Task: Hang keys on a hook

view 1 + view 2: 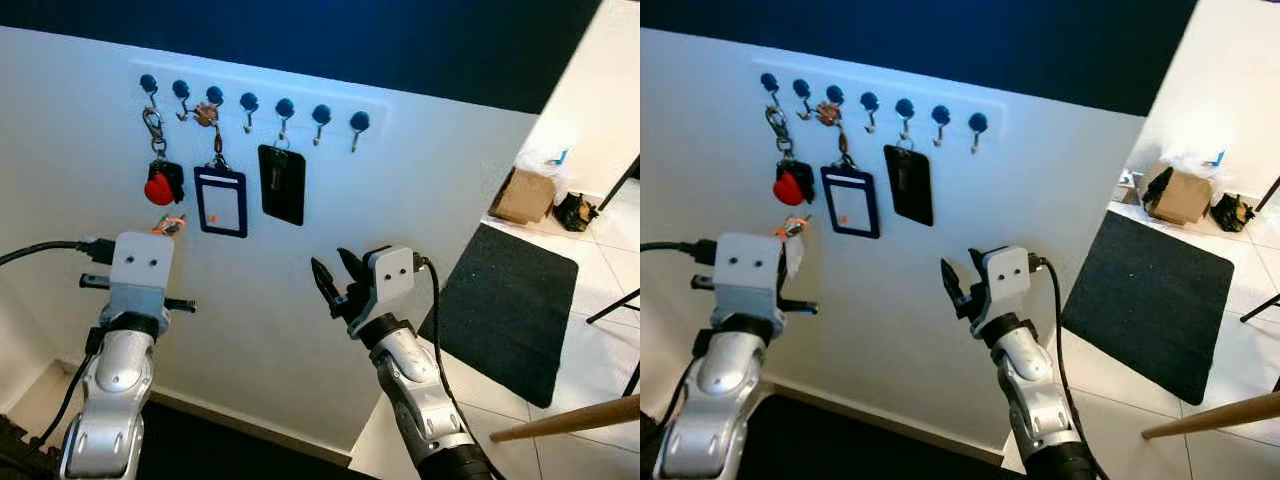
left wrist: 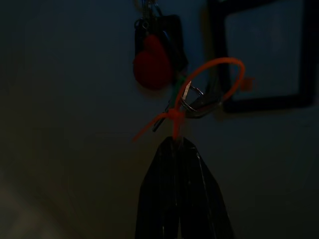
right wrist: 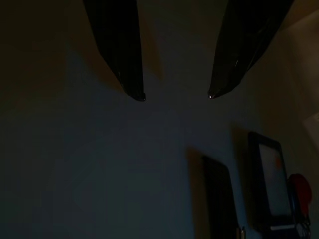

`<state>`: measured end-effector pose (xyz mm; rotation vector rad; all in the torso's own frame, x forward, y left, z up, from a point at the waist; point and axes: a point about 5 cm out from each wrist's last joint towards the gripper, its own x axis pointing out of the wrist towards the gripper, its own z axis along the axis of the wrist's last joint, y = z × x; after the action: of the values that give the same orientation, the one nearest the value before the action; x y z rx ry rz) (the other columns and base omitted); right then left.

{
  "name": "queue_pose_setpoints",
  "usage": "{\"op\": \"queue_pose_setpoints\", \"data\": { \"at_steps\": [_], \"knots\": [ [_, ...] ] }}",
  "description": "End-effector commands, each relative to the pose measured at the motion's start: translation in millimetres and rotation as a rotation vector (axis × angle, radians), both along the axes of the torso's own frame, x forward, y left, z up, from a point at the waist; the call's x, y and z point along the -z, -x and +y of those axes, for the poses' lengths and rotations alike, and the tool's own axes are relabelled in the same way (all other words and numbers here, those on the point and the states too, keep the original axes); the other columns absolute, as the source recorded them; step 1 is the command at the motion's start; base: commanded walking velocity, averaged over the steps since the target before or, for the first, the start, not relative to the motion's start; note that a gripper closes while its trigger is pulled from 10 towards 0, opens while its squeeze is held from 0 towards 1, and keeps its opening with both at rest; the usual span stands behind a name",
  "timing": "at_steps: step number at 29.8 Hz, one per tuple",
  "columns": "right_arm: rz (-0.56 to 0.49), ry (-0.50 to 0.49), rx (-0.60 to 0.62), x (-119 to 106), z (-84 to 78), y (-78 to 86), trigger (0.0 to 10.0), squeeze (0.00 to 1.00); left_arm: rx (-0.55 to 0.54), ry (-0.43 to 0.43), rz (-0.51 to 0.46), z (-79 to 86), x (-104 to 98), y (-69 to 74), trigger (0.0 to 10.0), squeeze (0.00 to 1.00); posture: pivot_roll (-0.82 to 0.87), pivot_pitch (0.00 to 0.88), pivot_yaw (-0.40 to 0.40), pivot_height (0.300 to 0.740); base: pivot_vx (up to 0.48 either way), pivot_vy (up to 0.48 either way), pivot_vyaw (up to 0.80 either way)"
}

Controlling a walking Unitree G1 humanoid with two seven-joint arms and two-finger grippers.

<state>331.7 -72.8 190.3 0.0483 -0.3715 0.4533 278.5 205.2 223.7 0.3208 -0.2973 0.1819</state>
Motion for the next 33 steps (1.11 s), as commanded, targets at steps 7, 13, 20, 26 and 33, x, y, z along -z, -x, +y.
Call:
{"op": "queue_pose_setpoints", "data": {
  "at_steps": [7, 13, 20, 26, 33],
  "knots": [
    [0.065, 0.033, 0.009, 22.2, -5.9, 5.6, 10.0, 0.00, -0.038, -0.099, -0.028, 14.2, -12.9, 22.9, 10.0, 0.00, 0.23, 0.180, -0.060, 0.740, 0.000, 0.000, 0.00],
    [0.164, 0.086, 0.027, 58.9, -12.9, 19.9, 10.0, 0.00, 0.047, -0.211, -0.087, 10.2, -43.1, 29.1, 10.0, 0.00, 0.23, 0.181, -0.061, 0.740, 0.000, 0.000, 0.00],
    [0.171, 0.083, 0.008, 61.4, -6.2, 25.2, 10.0, 0.00, 0.390, -0.040, -0.050, -10.1, -70.0, 31.5, 10.0, 0.00, 0.22, 0.179, -0.056, 0.740, 0.000, 0.000, 0.00],
    [0.147, 0.073, 0.003, 53.9, -2.5, 20.5, 10.0, 0.00, 0.504, 0.049, -0.100, -23.7, -89.2, 26.5, 10.0, 0.00, 0.22, 0.177, -0.051, 0.740, 0.000, 0.000, 0.00],
    [0.135, 0.070, 0.005, 50.9, -1.9, 19.3, 10.0, 0.00, 0.719, 0.135, -0.038, -38.3, -93.4, 23.4, 10.0, 0.00, 0.22, 0.174, -0.047, 0.740, 0.000, 0.000, 0.00]
  ]
}}
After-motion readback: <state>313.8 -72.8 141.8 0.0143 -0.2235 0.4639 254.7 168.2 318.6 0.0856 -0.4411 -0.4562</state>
